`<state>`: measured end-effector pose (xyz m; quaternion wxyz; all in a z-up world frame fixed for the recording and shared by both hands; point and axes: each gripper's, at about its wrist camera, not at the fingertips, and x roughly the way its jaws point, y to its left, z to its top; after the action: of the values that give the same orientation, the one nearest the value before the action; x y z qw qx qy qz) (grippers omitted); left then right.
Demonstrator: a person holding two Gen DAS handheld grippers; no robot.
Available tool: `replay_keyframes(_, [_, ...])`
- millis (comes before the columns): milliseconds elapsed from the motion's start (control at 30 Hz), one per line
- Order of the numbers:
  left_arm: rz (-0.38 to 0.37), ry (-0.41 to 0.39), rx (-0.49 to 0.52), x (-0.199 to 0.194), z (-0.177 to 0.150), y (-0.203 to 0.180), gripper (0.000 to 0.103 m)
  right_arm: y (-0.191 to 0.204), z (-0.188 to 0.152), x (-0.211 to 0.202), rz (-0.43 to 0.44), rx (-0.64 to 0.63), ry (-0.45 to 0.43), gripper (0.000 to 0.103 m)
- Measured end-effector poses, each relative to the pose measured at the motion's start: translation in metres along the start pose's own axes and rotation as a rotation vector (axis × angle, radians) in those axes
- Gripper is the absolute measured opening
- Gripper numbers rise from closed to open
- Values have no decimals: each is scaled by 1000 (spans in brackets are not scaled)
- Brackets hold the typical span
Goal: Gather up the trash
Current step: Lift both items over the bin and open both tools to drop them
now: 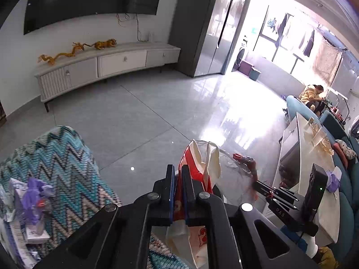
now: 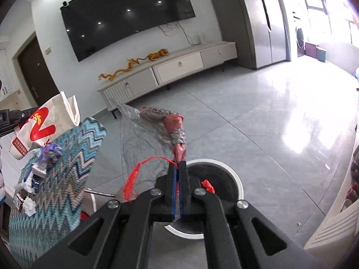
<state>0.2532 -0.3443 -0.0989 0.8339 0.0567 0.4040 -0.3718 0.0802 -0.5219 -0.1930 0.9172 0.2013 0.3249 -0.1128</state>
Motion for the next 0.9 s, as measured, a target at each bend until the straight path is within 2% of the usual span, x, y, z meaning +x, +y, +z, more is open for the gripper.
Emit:
replay_keyframes(267, [-9, 169, -8, 112, -10, -23, 7, -49, -25, 79, -61, 105, 132, 2])
replay_keyframes(433, [-15, 219, -46, 151, -17, -25, 7, -61, -39, 113, -85, 118, 192, 2])
replay_keyframes(567, [-33, 227, -78, 166, -21, -22, 8, -65, -45, 138, -109, 133, 230, 5])
replay_keyframes(633, [-55, 228, -99, 169, -22, -23, 25, -66, -46, 150, -123, 141, 256, 6])
replay_keyframes(700, [-72, 209, -110, 162, -22, -21, 34, -67, -49, 158, -139, 136, 276, 7])
replay_keyframes(767, [-71, 194, -102, 155, -20, -21, 35, -67, -51, 160, -145, 137, 281, 21])
replay_keyframes(800, [-67, 183, -92, 149, -19, -23, 35, -66, -51, 159, -144, 140, 277, 41])
replay_keyframes(833, [-63, 171, -82, 144, -18, -24, 35, -65, -51, 158, -141, 140, 269, 54])
replay_keyframes(900, [-58, 148, -72, 131, -15, -25, 35, -63, -49, 155, -140, 133, 260, 54])
